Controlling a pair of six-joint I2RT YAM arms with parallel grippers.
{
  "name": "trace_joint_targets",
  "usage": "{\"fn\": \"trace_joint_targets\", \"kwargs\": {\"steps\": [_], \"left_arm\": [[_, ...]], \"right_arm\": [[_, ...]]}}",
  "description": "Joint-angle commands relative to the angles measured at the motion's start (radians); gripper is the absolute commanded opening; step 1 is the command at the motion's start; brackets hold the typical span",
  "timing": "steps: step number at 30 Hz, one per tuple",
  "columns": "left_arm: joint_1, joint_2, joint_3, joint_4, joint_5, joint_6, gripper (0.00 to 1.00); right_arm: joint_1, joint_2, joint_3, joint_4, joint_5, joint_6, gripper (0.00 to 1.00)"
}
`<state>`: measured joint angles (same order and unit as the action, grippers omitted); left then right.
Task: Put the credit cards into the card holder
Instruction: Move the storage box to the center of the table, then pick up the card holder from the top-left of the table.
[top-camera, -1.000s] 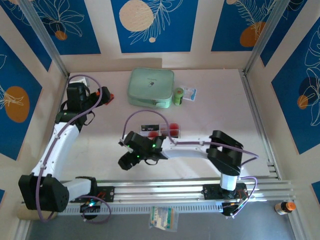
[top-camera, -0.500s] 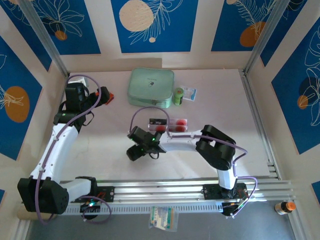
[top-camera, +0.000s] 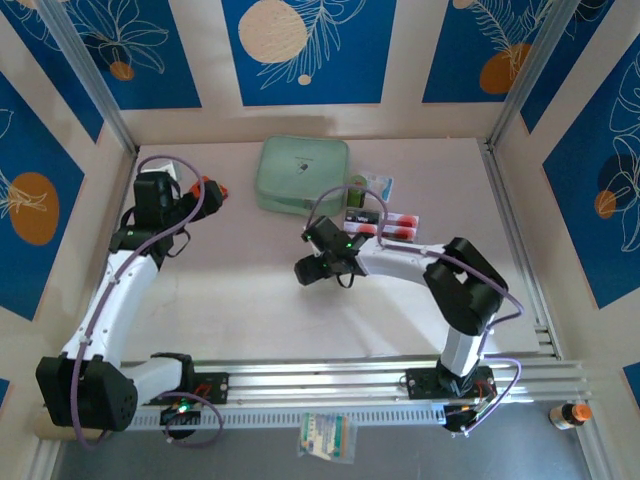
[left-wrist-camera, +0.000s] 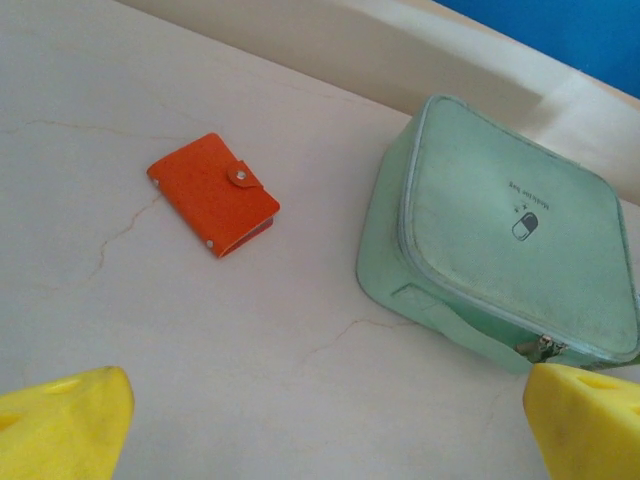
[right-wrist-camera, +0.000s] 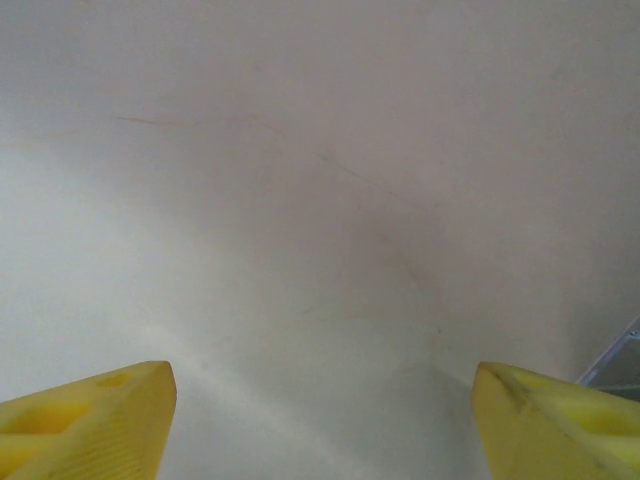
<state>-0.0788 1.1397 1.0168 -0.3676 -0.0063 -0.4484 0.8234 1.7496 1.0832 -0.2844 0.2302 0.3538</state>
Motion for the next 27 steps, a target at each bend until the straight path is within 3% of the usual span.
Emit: {"fn": "trace_joint_targets", "kwargs": {"steps": [1,9,14,17,21,27], "left_arm": [[-0.001,-0.017,-0.031,0.003,0.010,-0.017,1.00],[-0.001,0.068,-0.056,0.016,-0.021,-0.089,1.00],[-0.001,0.235,-0.003,0.013,-0.003,-0.144,1.00],[0.002,0.334,0.038,0.017,-0.037,-0.194,0.99],[0.014,0.460,0.102,0.038,-0.045,-0.264,0.93],[0.037,0.617,0.181,0.082,-0.060,-0.432,0.83]], "right_arm": [[0.009,-0.093,-0.002,-0.015,-0.126,-0.026,0.78],[-0.017,-0.239,-0.020,-0.035,-0.195,0.112,0.78],[-0.065,-0.308,-0.055,-0.004,-0.229,0.242,0.79],[-0.071,-0.339,-0.071,0.003,-0.178,0.304,0.82],[-0.085,-0.359,-0.088,-0.003,-0.206,0.315,0.83],[-0.130,-0.379,-0.176,0.094,-0.344,0.316,0.81]]}}
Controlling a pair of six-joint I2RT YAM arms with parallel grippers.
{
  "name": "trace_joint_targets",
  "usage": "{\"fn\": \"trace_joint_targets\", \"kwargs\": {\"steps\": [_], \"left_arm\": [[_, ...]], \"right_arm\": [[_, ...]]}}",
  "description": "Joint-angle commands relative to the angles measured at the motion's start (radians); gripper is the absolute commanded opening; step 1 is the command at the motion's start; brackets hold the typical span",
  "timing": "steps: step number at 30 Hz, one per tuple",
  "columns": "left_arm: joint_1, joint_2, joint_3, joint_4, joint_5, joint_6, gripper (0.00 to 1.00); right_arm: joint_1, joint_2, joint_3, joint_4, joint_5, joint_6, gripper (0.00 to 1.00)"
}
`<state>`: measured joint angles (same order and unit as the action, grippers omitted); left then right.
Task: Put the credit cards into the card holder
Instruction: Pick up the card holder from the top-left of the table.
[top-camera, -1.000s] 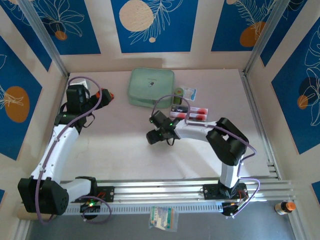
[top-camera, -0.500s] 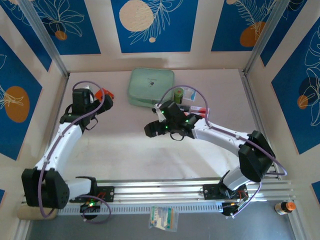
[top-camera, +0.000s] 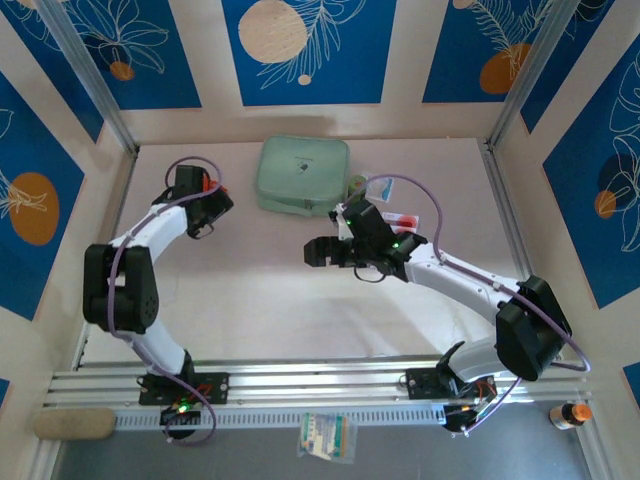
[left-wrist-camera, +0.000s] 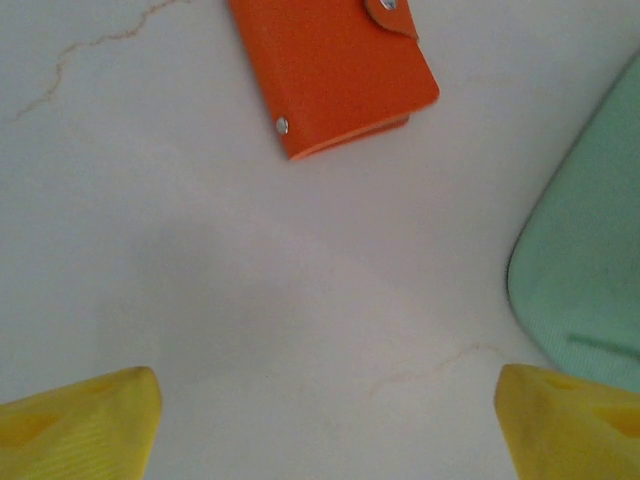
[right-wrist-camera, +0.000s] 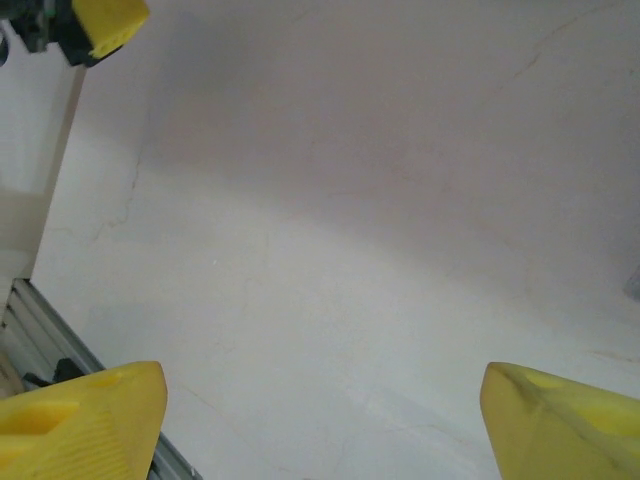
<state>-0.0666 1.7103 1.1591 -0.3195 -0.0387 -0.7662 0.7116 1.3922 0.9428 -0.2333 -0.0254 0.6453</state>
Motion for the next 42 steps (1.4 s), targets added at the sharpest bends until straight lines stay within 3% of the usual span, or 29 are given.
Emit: {"fn": "trace_joint_targets", "kwargs": {"steps": [1,7,15,27,30,38,42], "left_arm": [[0.027,0.062,0.047,0.039,-0.037,-0.144,0.81],[0.037,0.155,0.082,0.092,-0.059,-0.256,0.70],[0.045,0.230,0.152,0.121,-0.069,-0.262,0.57],[0.063,0.289,0.214,0.127,-0.047,-0.263,0.54],[0.059,0.307,0.267,0.096,-0.035,-0.174,0.52],[0.033,0.374,0.532,-0.208,-0.141,0.370,0.52],[0.010,0.414,0.604,-0.315,-0.199,0.570,0.52]], "right_arm": [[-0.025,-0.024,-0.050,0.055,-0.101,0.029,0.81],[-0.055,-0.053,-0.103,0.085,-0.139,0.035,0.78],[-0.081,-0.087,-0.154,0.098,-0.162,0.024,0.78],[-0.106,-0.095,-0.162,0.095,-0.181,0.020,0.78],[-0.107,-0.094,-0.165,0.099,-0.181,0.025,0.78],[-0.107,-0.089,-0.176,0.109,-0.188,0.030,0.78],[-0.107,-0.073,-0.175,0.121,-0.198,0.034,0.78]]}}
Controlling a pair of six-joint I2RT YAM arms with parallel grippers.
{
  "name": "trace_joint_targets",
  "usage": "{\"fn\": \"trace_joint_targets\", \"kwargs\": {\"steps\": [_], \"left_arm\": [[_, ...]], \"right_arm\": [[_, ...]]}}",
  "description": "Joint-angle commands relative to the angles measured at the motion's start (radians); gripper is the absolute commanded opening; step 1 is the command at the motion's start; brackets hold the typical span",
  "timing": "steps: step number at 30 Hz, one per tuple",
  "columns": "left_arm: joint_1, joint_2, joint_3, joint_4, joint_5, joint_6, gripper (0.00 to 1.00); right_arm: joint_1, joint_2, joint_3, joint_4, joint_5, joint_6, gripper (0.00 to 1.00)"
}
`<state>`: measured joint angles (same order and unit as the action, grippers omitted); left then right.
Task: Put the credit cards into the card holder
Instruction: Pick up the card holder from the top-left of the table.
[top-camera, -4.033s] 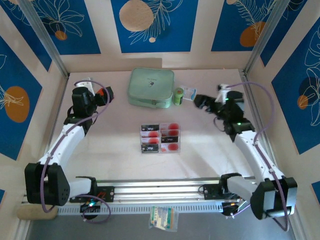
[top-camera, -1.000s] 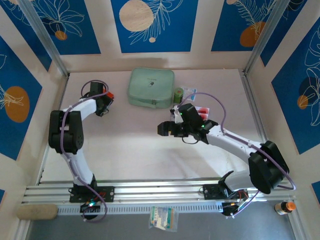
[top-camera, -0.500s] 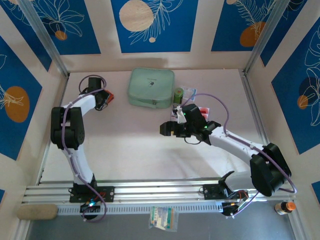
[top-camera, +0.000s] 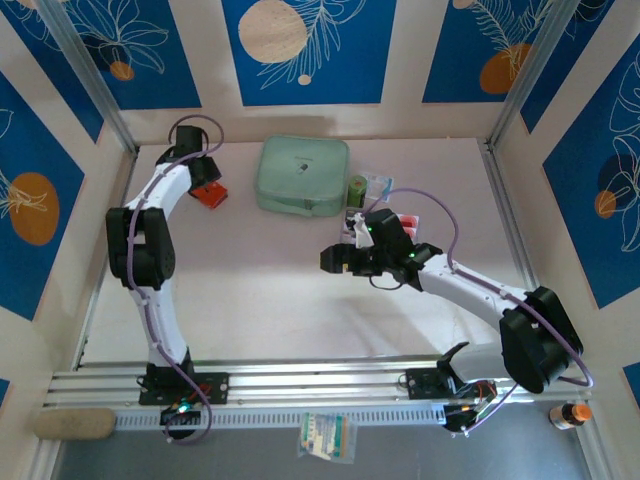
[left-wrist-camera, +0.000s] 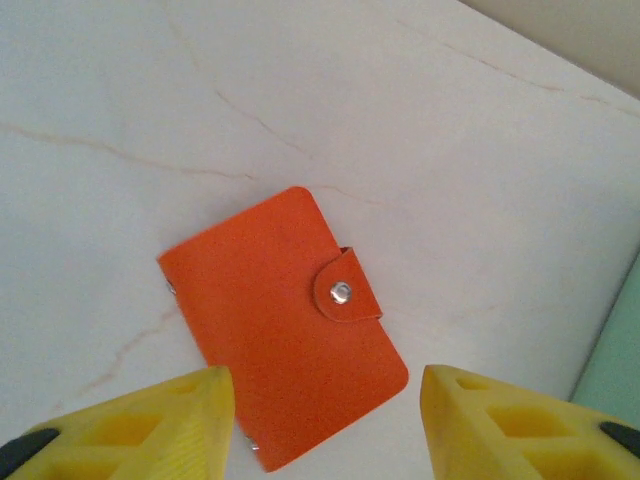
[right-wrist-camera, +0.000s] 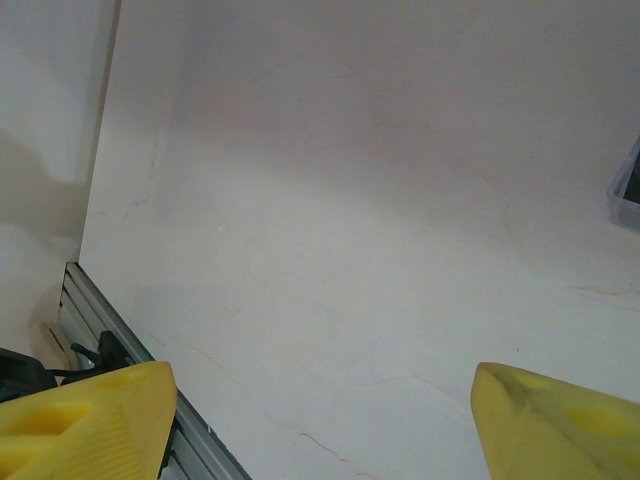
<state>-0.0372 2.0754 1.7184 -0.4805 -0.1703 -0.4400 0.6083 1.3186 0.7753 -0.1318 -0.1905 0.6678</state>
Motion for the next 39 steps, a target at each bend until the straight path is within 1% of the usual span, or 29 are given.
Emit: {"fn": "trace_joint_targets", "kwargs": {"steps": [1,3,5,8,10,16,22,32,39], "left_arm": [[-0.031,0.059,0.058,-0.174,-0.090,0.288,0.52],[-0.057,0.077,0.074,-0.195,-0.133,0.363,0.53],[-0.088,0.090,0.081,-0.199,-0.161,0.427,0.56],[-0.127,0.116,0.096,-0.199,-0.201,0.486,0.60],[-0.141,0.136,0.112,-0.210,-0.220,0.503,0.61],[-0.145,0.179,0.141,-0.231,-0.227,0.524,0.61],[-0.145,0.203,0.138,-0.231,-0.262,0.533,0.59],[-0.144,0.222,0.152,-0.219,-0.284,0.556,0.51],[-0.143,0.234,0.165,-0.216,-0.297,0.564,0.49]], "right_arm": [[-0.004,0.004,-0.007,0.024,-0.037,0.013,0.78],[-0.004,0.012,-0.005,0.031,-0.044,0.017,0.78],[-0.002,0.018,-0.003,0.036,-0.047,0.019,0.78],[0.001,0.019,-0.001,0.036,-0.047,0.021,0.77],[0.001,0.015,-0.003,0.034,-0.046,0.022,0.77],[0.001,0.002,-0.011,0.026,-0.037,0.023,0.77],[0.001,-0.004,-0.011,0.018,-0.035,0.023,0.77],[0.001,-0.006,-0.009,0.006,-0.032,0.022,0.77],[0.002,-0.009,-0.008,0.001,-0.029,0.025,0.77]]}}
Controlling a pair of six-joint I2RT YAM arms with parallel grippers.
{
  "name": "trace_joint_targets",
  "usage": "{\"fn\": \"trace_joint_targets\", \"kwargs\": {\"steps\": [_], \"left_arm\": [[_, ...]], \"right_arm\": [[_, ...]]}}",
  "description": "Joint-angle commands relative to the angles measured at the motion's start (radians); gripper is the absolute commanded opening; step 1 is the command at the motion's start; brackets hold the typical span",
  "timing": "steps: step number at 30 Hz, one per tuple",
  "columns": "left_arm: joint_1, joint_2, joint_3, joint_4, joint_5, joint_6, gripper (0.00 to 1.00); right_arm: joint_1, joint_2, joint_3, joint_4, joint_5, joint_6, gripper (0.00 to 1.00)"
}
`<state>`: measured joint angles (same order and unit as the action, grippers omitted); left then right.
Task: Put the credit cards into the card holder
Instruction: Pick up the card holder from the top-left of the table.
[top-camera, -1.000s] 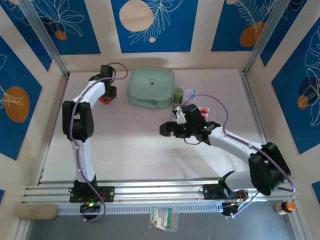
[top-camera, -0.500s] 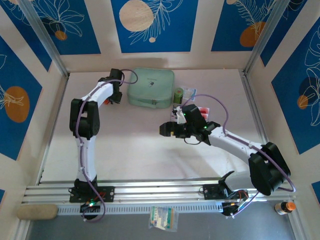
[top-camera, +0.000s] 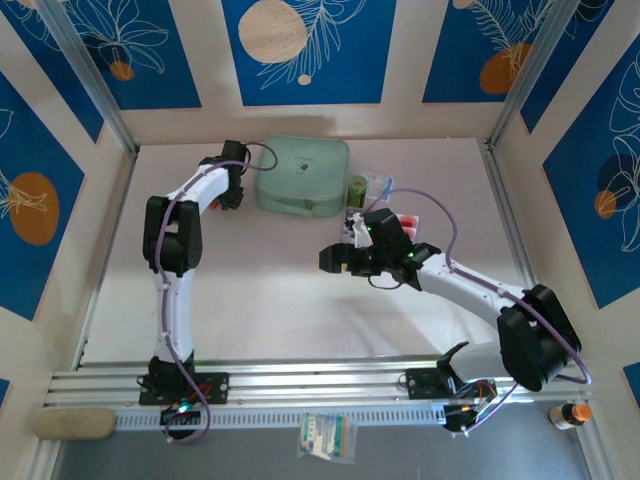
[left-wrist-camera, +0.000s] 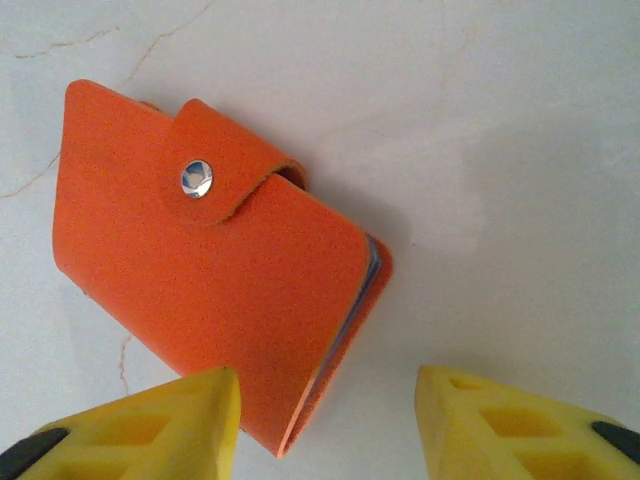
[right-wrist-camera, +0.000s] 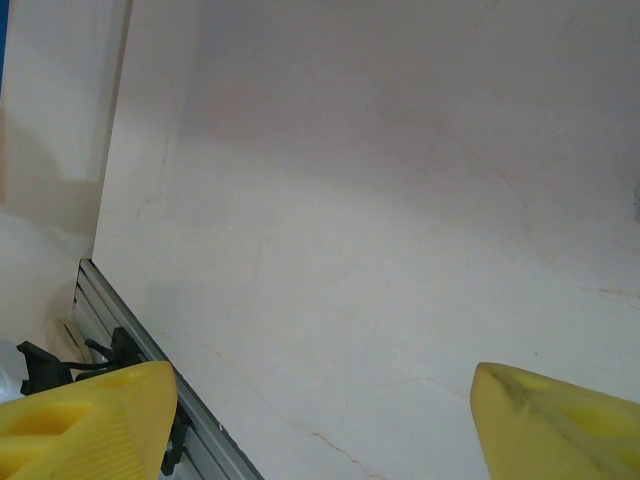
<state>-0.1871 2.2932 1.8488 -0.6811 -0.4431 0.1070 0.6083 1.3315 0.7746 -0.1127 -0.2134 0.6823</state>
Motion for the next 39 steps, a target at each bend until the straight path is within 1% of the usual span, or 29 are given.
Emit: {"fn": "trace_joint_targets", "kwargs": {"steps": [1,9,17,21,27,30,33,39], "left_arm": [[0.006,0.017,0.035,-0.014,-0.026,0.017,0.48],[0.014,0.026,0.045,-0.008,-0.037,0.024,0.44],[0.028,0.037,0.043,-0.011,-0.034,0.021,0.42],[0.032,0.039,0.040,-0.009,-0.032,0.021,0.37],[0.034,0.041,0.029,0.002,-0.038,0.025,0.24],[0.034,0.037,0.009,0.013,-0.040,0.025,0.14],[0.034,0.012,-0.029,0.036,-0.046,0.029,0.00],[0.034,-0.071,-0.086,0.049,-0.066,0.017,0.00]], "right_arm": [[0.002,-0.022,-0.008,-0.019,-0.006,0.010,0.77],[0.002,-0.024,-0.010,-0.025,-0.002,0.010,0.77],[0.003,-0.027,-0.009,-0.028,0.000,0.011,0.78],[0.004,-0.028,-0.009,-0.031,0.001,0.010,0.77],[0.004,-0.032,-0.008,-0.035,0.005,0.011,0.77],[0.004,-0.033,-0.009,-0.035,0.006,0.011,0.77],[0.005,-0.035,-0.008,-0.035,0.006,0.012,0.77],[0.010,-0.036,-0.006,-0.025,0.000,0.014,0.77]]}}
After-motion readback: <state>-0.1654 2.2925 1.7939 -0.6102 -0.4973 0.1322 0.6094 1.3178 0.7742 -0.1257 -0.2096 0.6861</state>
